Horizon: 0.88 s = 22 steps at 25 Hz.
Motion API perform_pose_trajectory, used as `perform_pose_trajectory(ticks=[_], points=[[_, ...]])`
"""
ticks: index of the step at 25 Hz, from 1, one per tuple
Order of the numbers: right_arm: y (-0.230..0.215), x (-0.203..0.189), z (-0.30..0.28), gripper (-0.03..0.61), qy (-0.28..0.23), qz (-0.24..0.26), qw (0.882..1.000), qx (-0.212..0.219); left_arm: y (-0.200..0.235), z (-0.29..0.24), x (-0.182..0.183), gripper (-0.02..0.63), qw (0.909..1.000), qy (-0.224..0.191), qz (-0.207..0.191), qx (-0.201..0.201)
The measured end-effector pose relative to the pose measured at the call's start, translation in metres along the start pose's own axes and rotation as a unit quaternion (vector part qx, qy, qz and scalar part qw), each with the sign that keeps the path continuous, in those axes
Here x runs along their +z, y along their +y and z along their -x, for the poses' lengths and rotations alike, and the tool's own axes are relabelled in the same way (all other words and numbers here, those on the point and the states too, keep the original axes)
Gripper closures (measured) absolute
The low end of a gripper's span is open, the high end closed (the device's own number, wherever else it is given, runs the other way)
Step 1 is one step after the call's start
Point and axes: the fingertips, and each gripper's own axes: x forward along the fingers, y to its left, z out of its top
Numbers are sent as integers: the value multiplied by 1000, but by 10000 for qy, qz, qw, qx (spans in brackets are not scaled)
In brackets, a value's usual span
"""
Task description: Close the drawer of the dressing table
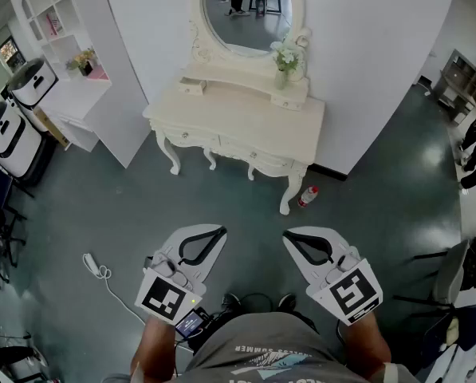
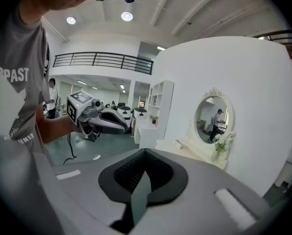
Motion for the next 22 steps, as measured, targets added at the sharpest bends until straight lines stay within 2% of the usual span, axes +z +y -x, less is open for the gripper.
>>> perform_pose_trajectory(ticks=[14, 22], points=[[14, 25, -60, 578, 61, 69, 9999, -46, 53, 34, -30, 611, 10000, -15, 10, 70], [13, 43, -95, 577, -121, -44, 9999, -36, 81, 45, -46, 611, 9999, -65, 19, 150]])
